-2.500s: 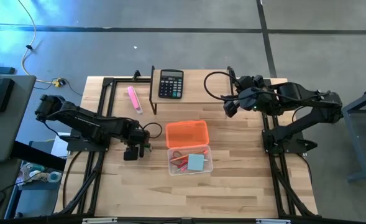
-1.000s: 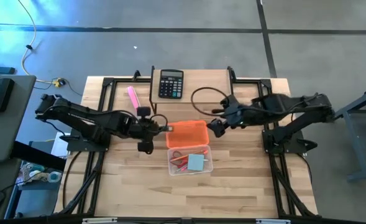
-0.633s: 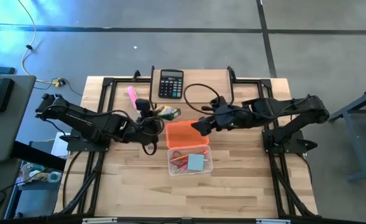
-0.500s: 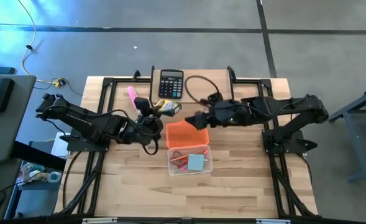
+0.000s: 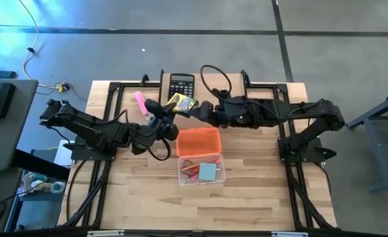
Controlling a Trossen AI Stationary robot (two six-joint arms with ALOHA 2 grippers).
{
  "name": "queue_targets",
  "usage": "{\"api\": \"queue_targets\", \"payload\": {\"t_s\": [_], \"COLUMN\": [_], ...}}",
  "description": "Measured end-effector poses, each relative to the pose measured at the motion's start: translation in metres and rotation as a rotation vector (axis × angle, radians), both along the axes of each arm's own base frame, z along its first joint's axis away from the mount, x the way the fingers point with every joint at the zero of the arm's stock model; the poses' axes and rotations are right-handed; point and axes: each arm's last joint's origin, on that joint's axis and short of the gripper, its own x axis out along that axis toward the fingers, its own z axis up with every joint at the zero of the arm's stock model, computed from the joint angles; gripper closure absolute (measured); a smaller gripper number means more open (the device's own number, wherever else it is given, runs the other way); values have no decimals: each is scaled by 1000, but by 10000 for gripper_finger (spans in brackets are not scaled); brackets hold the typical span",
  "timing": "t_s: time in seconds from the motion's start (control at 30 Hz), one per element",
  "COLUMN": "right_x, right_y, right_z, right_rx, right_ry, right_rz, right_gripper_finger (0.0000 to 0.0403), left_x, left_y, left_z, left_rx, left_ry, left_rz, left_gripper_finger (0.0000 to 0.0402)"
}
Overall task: Pack school essentials
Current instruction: Put the crayon box into the orange supply box
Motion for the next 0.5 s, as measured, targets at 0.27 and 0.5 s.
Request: {"api": "queue_targets", "payload": {"t_s": [0.27,0.5], "right_x": [3,6], "right_y": [-14,-26], "right_z": [2,3], "right_rx": [22,30], "right_ry": [-37,-64], "right_rz": [-58,-74], "right_gripper_finger": [6,19], "left_x": [2,3], "left_y": [-1,-1], "left_z": [8,12], "left_rx": [51,73], "left_ry": [35,40], "left_rz": [-36,-49], "left_gripper_finger": [316,316]}}
